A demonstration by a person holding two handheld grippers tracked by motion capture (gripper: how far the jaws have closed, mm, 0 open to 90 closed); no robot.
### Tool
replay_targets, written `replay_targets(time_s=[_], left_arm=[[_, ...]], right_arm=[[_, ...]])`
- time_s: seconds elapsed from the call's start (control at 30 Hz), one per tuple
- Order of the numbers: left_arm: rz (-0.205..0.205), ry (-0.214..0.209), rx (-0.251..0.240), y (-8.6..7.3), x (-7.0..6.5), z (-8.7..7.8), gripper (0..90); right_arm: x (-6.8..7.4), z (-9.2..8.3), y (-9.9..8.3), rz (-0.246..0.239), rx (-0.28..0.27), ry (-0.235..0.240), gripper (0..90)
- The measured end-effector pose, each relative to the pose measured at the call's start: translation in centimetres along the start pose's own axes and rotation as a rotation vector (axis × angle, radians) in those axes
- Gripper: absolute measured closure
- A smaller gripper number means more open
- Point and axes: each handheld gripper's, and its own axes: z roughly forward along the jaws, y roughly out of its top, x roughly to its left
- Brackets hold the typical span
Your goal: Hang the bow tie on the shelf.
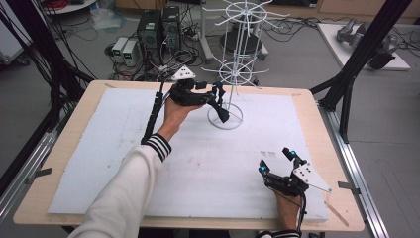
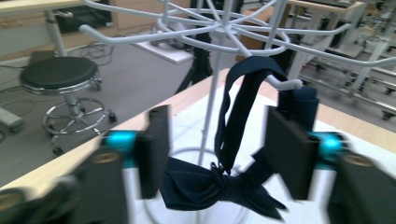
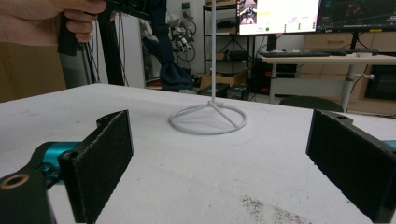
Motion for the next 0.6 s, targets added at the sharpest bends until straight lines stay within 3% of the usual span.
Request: replay_targets(time_s=[0.3, 0.6], left_arm=[[0.041, -0.004, -0.061, -1.9, 0.2, -2.3, 18.8], [0.049, -0.028, -0.145, -5.0, 0.3, -8.5, 16.7]], right_arm=[[0.0, 0.0, 0.0, -0.003, 0.000, 0.001, 6.4], [0.1, 0.0, 0.0, -0.007, -0.002, -0.007, 6.4]])
